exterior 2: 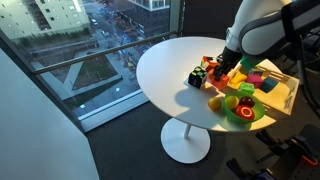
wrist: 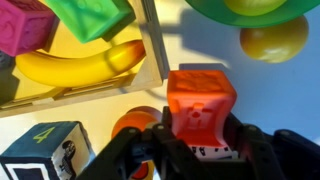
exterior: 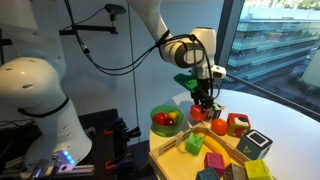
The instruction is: Put the orange block on top of the pink block then place the green block in the green bowl
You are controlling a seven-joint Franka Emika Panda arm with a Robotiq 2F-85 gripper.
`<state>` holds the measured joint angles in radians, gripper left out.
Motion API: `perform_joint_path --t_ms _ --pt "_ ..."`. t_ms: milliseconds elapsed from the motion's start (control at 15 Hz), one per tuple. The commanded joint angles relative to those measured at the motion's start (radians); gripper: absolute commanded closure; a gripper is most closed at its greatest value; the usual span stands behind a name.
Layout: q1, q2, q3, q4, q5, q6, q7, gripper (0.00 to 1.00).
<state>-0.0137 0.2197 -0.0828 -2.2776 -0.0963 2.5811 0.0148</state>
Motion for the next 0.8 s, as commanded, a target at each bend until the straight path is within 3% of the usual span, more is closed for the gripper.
perform_joint_path --t_ms 0,733 --pt "-0.029 -0.07 -0.01 -0.004 -0.011 -0.09 -0.018 0.75" --pt "-0.124 -0.086 -0.113 -0.01 -0.112 -0.136 0.01 0.75"
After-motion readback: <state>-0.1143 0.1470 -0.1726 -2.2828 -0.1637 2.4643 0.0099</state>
